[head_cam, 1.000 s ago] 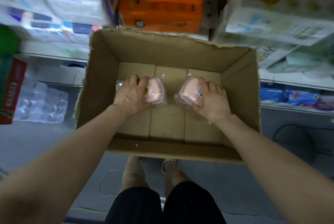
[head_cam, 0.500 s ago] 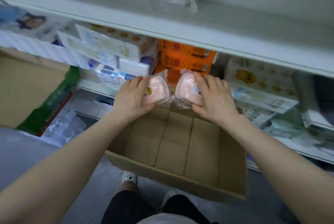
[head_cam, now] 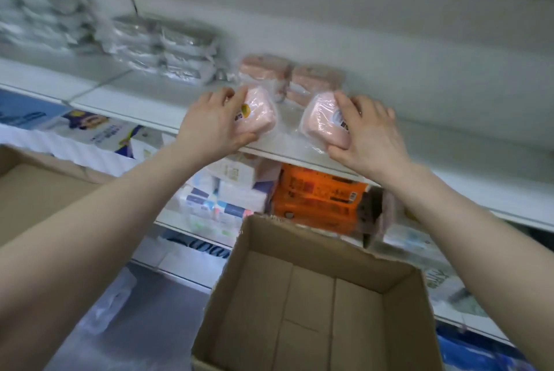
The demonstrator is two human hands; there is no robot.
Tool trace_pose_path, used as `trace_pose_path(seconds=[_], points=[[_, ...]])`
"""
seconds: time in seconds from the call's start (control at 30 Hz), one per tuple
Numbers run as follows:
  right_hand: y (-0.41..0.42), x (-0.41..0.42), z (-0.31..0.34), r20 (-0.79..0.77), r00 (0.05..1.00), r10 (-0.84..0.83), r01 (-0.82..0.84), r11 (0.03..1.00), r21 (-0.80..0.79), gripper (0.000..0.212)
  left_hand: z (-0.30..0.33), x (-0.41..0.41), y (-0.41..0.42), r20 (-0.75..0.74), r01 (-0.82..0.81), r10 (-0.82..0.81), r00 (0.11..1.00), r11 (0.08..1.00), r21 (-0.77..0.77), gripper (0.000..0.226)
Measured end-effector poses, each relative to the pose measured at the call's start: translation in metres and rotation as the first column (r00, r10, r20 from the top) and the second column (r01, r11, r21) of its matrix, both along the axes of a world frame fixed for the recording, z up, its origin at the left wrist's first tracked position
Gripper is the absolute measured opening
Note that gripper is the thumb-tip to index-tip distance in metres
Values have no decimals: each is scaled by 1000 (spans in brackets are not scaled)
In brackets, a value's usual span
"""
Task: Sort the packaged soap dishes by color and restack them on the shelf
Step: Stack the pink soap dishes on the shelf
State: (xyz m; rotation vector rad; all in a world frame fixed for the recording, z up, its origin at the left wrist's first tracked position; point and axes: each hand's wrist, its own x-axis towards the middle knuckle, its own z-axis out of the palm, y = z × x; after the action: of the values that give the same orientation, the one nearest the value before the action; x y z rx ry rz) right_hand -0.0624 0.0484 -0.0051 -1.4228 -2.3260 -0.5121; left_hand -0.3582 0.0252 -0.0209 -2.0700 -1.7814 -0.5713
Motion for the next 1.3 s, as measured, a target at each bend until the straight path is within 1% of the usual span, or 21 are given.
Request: trace_pose_path(seconds=[0.07,0.13,0.23,0.33,0.4,0.47,0.57,0.63,0.73,0.8,0.87,0.9,0.97,1.03,1.07,1.1,1.17,1.23,1.3], points=[[19,-7,8,-2,999,-36,36,999,7,86,17,-9,35,-41,25,-25,999,1000,-4,90],[36,-11,14,-4,998,-67,67,998,16,85,30,-15,68,-82,51,-51,995,999,3,84],[63,-13,20,-15,994,-109,109,994,2,87,55,-19,117,-59,101,-102,993,995,-17,76],[89,-15,30,-5,987,-161,161,986,-29,86,77,-18,165,-35,139,-144,989,984,-115,73],[105,-21,38,2,976,-218,217,971,-97,86,81,-18,191,-27,183,-190,981,968,-172,73],[119,-29,46,5,969,-248,247,961,-127,85,77,-22,216,0,218,-224,975,949,-228,72],[136,-43,57,2,974,-229,226,961,-160,84,65,-29,240,-98,268,-303,948,925,-271,57],[151,-53,61,11,978,-210,208,963,-174,84,57,-34,248,-137,304,-335,932,930,-209,50],[176,-67,61,5,983,-184,181,964,-195,82,51,-37,242,28,279,-278,960,959,-57,42],[190,-74,57,-18,991,-131,124,970,-209,71,42,-35,237,51,261,-264,963,964,56,39],[199,-78,49,-19,995,-94,88,976,-201,52,33,-36,238,47,273,-279,959,955,113,39],[202,-77,43,-19,997,-81,76,982,-173,47,30,-38,239,47,280,-287,957,953,118,41],[203,-76,30,-78,992,-100,90,989,-120,48,25,-41,241,5,278,-281,960,954,113,51],[198,-77,20,-147,973,-179,166,982,-94,48,20,-43,241,-42,279,-276,960,953,121,64],[195,-78,14,-185,964,-193,185,981,-58,47,17,-44,241,-58,271,-266,962,955,124,68],[192,-79,9,-222,954,-199,201,980,-17,45,15,-43,242,-63,259,-253,965,958,121,69],[189,-79,0,-277,939,-206,215,977,3,48,12,-43,243,-49,230,-225,973,967,113,65],[191,-78,-9,-309,938,-157,172,985,22,52,11,-40,246,-26,208,-206,978,975,80,62],[199,-82,-14,-328,938,-113,142,988,63,47,12,-35,247,-11,193,-193,981,979,61,61]])
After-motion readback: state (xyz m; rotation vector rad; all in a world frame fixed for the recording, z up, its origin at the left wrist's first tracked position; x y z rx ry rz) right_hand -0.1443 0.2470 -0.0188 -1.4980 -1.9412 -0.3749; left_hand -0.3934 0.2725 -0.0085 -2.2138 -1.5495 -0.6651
